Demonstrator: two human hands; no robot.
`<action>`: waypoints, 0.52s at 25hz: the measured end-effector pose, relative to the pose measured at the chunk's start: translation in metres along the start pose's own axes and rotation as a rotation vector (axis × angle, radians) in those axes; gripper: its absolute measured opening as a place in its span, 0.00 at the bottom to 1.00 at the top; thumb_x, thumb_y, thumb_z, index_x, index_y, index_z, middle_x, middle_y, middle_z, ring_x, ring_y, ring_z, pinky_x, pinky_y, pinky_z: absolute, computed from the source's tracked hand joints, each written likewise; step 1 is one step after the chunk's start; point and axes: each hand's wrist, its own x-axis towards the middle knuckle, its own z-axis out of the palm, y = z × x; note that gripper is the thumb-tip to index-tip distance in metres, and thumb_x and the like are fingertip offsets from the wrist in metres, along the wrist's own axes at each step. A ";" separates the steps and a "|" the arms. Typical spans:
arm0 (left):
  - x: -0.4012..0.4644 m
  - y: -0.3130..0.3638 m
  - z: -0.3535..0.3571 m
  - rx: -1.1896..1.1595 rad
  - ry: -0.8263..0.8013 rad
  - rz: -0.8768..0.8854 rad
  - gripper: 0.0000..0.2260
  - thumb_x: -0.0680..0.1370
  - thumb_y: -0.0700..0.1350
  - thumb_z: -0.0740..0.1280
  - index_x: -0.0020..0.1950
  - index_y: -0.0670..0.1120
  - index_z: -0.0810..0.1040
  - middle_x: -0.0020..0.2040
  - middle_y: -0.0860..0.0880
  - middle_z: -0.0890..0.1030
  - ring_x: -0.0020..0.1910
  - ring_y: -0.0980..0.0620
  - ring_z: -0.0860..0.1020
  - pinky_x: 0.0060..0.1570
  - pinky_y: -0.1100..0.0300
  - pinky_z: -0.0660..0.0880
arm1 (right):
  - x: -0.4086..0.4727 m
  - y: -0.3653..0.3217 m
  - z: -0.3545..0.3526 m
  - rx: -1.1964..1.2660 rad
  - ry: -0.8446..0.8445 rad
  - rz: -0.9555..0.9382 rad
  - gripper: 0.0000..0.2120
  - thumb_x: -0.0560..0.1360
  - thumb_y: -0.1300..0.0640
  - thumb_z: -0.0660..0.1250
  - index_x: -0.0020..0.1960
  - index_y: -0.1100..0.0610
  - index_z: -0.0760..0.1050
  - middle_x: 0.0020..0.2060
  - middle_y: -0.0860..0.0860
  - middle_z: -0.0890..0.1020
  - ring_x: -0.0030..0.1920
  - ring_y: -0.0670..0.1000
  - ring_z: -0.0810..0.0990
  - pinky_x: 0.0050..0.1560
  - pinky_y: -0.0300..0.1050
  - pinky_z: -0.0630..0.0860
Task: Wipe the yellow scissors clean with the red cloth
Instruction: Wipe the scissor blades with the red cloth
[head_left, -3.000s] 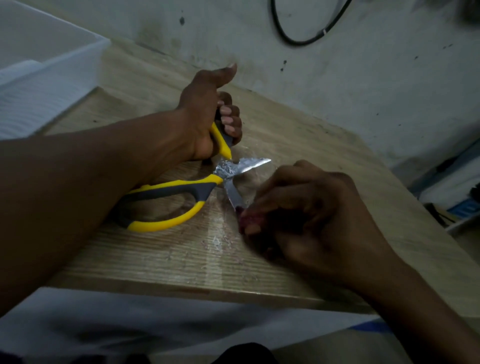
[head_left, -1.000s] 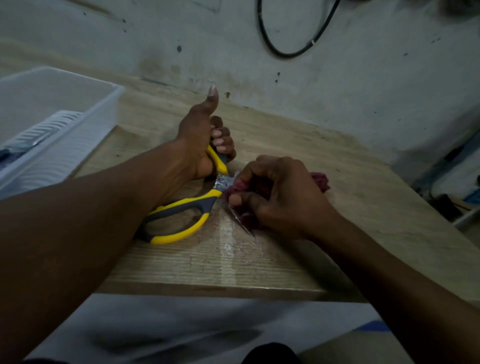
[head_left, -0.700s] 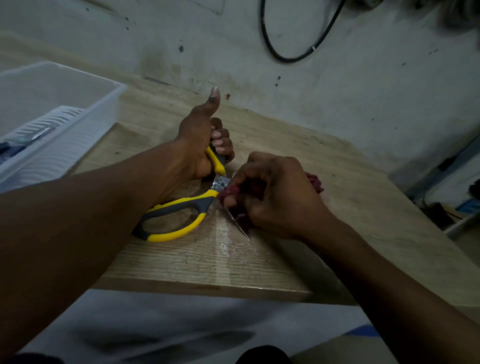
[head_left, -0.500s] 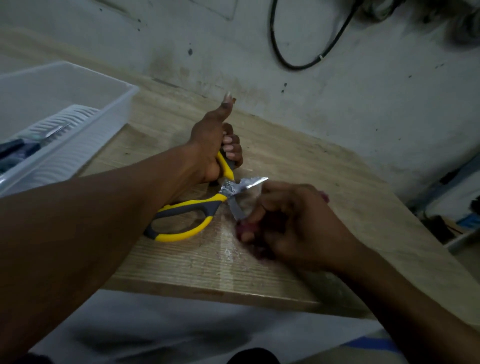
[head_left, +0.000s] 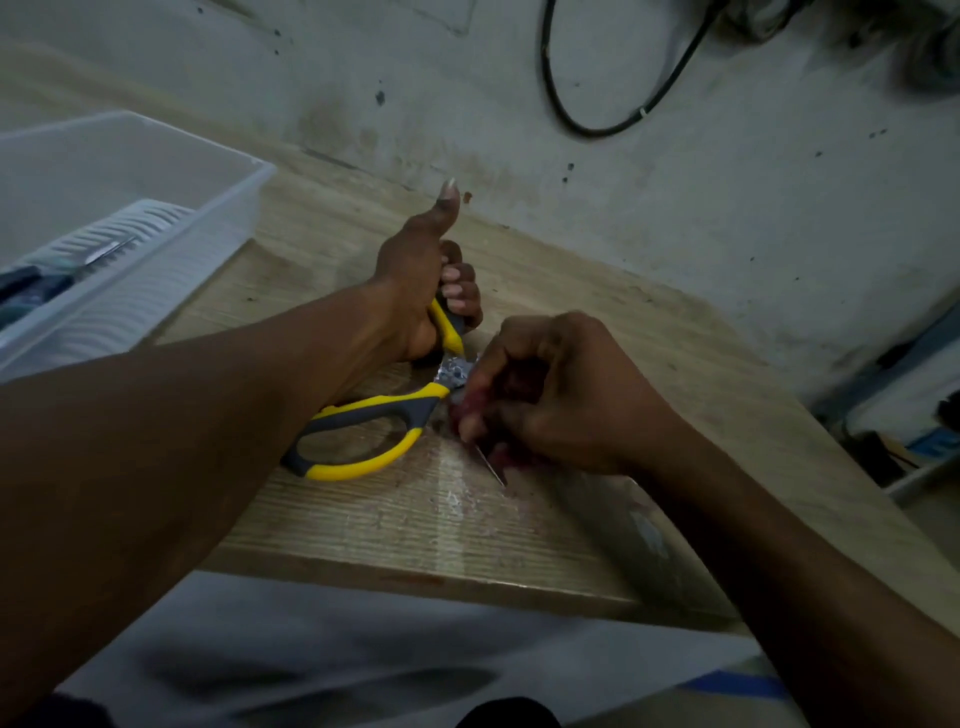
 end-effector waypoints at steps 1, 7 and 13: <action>0.000 0.000 0.000 -0.002 -0.001 0.005 0.30 0.79 0.66 0.66 0.30 0.49 0.57 0.22 0.51 0.57 0.18 0.53 0.57 0.21 0.67 0.57 | 0.005 -0.001 0.006 0.038 0.067 0.017 0.09 0.68 0.64 0.81 0.44 0.53 0.86 0.39 0.48 0.87 0.38 0.46 0.86 0.39 0.46 0.84; -0.002 0.001 -0.003 -0.030 -0.005 -0.036 0.30 0.77 0.66 0.67 0.30 0.50 0.57 0.24 0.51 0.57 0.20 0.53 0.58 0.21 0.66 0.57 | -0.044 0.002 0.007 0.011 0.019 0.042 0.10 0.68 0.65 0.81 0.42 0.51 0.88 0.40 0.46 0.84 0.38 0.47 0.85 0.35 0.46 0.83; 0.000 0.001 -0.005 -0.041 0.003 -0.034 0.31 0.77 0.66 0.68 0.29 0.49 0.57 0.24 0.51 0.57 0.20 0.52 0.58 0.23 0.65 0.57 | -0.009 -0.002 0.021 0.001 0.216 0.053 0.07 0.66 0.56 0.84 0.40 0.47 0.87 0.38 0.47 0.84 0.38 0.48 0.82 0.38 0.48 0.80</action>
